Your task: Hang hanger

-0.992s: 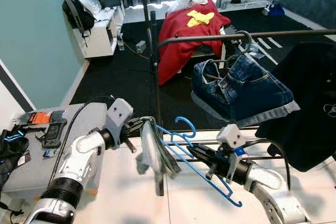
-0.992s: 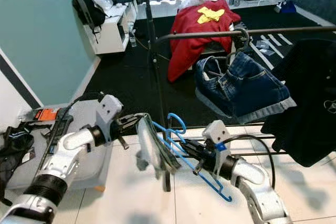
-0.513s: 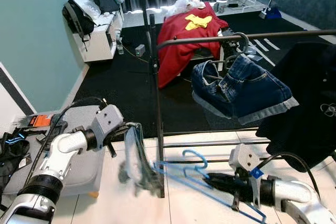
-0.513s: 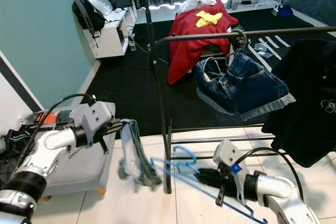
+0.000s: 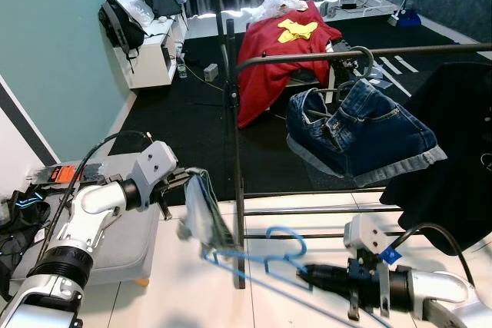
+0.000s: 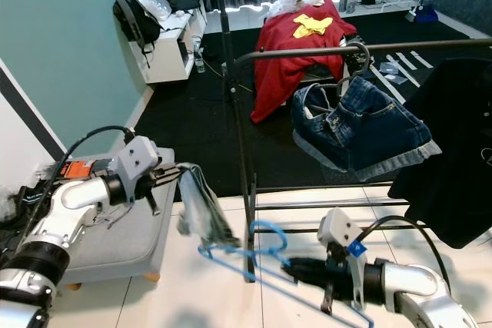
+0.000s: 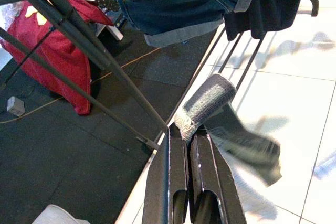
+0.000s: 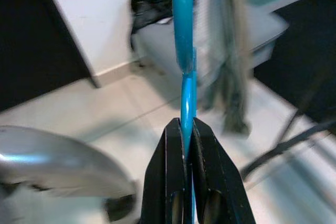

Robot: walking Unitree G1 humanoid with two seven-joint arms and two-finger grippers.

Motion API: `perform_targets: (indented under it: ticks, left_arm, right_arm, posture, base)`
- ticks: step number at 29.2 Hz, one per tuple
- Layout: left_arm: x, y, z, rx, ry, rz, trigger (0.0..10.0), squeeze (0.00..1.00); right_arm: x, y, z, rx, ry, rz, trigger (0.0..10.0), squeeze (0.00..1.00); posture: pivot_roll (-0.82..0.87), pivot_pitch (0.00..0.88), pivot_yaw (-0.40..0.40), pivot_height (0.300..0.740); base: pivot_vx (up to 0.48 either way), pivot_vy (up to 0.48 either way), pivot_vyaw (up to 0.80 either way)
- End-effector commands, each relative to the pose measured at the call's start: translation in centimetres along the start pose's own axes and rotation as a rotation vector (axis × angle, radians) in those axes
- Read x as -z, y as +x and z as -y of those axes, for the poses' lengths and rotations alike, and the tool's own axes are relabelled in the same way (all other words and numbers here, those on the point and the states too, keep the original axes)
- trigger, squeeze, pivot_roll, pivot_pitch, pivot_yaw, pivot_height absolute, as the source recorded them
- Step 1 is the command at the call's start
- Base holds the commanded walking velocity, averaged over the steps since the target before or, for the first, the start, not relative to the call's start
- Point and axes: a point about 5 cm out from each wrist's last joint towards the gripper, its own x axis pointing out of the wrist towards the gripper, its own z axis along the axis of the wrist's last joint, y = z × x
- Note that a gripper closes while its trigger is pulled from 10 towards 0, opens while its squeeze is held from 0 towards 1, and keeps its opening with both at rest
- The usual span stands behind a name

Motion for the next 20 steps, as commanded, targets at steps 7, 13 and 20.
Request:
perform_targets:
  ticks: [7,13,20]
  left_arm:
    - [0.4,-0.5,-0.4,-0.043,0.040,-0.029,10.0,0.00]
    - [0.7,-0.3,-0.4,-0.061,0.023,-0.037,10.0,0.00]
    - [3.3,-2.1,0.8,0.151,0.041,-0.259,10.0,0.00]
  right_arm:
    - [-0.9,0.7,-0.5,-0.019,-0.134,-0.048,10.0,0.00]
    - [-0.7,1.3,-1.4,-0.086,-0.185,-0.108,10.0,0.00]
    - [-2.3,0.5,0.7,0.018,-0.168,0.031,10.0,0.00]
  posture:
    - [-0.09,0.031,0.082,0.740]
    - [-0.09,0.032,0.090,0.740]
    - [-0.10,0.034,0.111,0.740]
  base:
    - [0.000,0.000,0.00]
    - [0.000,0.000,0.00]
    - [0.000,0.000,0.00]
